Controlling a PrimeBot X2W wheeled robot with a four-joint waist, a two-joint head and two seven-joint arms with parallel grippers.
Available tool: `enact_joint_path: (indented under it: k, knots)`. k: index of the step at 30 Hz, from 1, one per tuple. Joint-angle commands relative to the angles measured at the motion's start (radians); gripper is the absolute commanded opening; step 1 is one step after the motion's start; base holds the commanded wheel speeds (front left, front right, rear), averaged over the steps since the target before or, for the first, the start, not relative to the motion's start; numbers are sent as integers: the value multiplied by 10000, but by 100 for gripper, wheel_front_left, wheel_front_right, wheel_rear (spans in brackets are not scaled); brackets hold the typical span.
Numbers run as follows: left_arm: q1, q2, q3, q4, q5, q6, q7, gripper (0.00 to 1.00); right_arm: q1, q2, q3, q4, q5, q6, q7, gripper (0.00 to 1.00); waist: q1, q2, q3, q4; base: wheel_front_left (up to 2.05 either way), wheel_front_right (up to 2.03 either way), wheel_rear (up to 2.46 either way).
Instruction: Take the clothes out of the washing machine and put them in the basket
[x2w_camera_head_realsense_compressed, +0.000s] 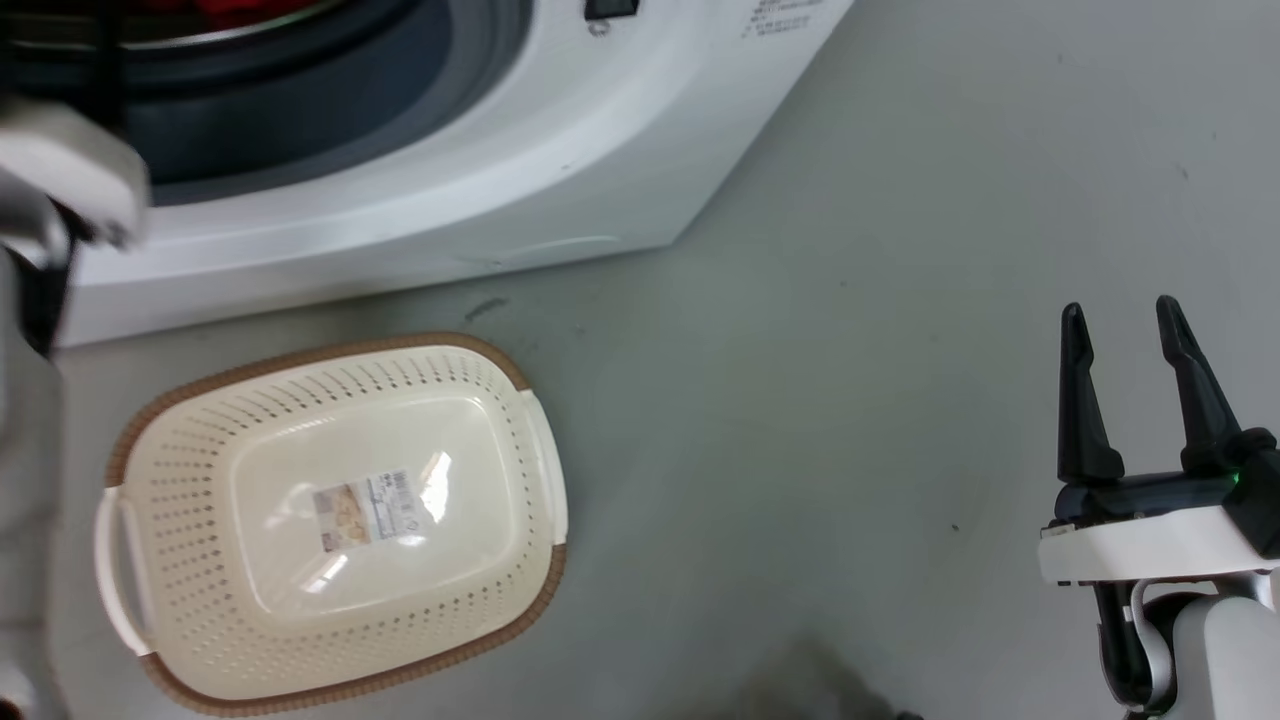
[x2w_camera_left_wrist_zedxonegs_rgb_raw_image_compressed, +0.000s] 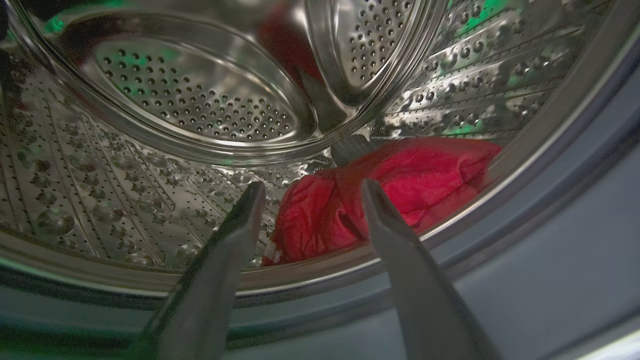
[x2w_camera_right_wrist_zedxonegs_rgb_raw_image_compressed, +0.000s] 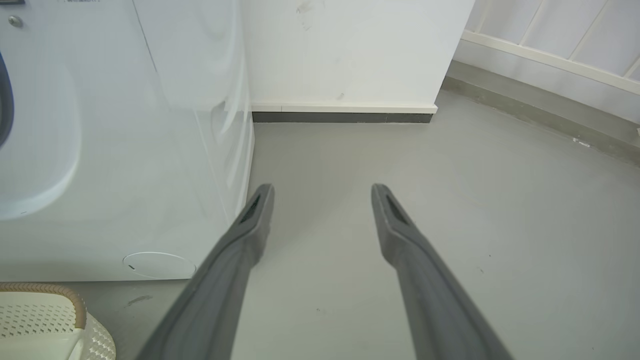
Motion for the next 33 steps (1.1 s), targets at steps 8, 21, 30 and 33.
enact_joint_path:
  k: [8, 21, 30, 33]
  knots:
    - [-4379, 1607, -2232, 1857, -1189, -6, 2531, 100, -485, 1, 488, -311, 394, -7, -21, 100, -4, 0, 1886, -1060, 0, 0, 0]
    - [-7957, 3158, -4738, 3764, -2578, -9, 6635, 100, -491, 8, 1508, -470, 764, -7, -21, 100, -4, 0, 2869, -1943, 0, 0, 0]
    - [-8874, 3797, -6062, 3766, -3636, -8, 8043, 100, -216, 3, 1735, -427, 900, -7, -21, 100, -4, 0, 3314, -2233, 0, 0, 0]
    - [-8866, 3693, -6252, 3934, -3924, -10, 8379, 100, -187, 5, 1807, -371, 912, -7, -21, 100, -4, 0, 3429, -2208, 0, 0, 0]
